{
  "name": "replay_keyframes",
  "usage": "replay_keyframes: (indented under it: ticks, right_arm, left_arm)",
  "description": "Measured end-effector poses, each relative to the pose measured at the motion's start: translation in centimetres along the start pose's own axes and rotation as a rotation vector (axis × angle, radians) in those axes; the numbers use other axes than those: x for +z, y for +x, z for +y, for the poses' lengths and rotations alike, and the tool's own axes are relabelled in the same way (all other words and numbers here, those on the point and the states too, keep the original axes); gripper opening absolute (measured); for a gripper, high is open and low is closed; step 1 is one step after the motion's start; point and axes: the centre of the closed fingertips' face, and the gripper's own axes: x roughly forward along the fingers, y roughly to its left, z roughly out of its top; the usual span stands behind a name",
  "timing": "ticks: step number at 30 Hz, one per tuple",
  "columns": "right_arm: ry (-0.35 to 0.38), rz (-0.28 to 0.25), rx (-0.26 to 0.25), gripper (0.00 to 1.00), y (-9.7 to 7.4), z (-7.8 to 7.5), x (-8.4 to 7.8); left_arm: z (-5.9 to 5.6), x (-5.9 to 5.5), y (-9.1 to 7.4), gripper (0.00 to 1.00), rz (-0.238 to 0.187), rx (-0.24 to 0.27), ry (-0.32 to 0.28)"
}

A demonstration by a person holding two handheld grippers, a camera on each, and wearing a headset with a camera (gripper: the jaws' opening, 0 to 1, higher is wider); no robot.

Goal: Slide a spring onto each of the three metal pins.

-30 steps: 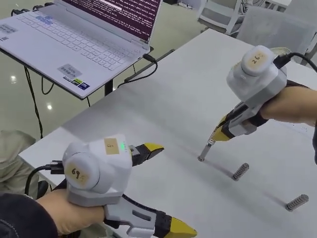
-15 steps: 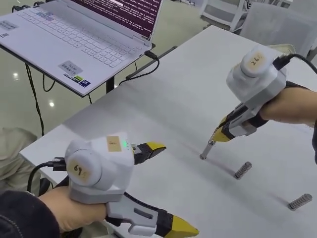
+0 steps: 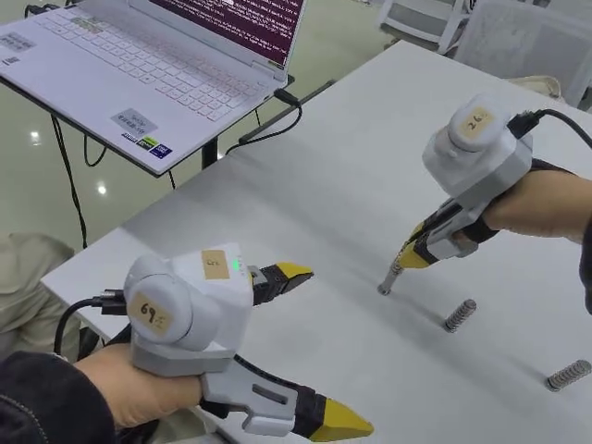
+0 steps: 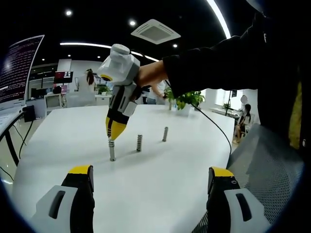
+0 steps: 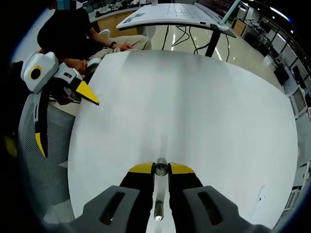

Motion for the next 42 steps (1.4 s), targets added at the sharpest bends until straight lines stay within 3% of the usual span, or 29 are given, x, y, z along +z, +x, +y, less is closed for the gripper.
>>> replay_keyframes:
  ticks: [28, 42]
  right_arm:
    - [0.027, 0.039, 0.001, 0.09, 3.3, 0.5, -2.3]
    - [0.031, 0.020, -0.007, 0.09, 3.4, 0.1, -2.4]
  left_arm:
    - [0.0, -0.5, 0.2, 0.93, 0.013, -0.008, -0.014]
    - [-0.2, -0.6, 0.3, 0.93, 0.017, -0.010, -0.012]
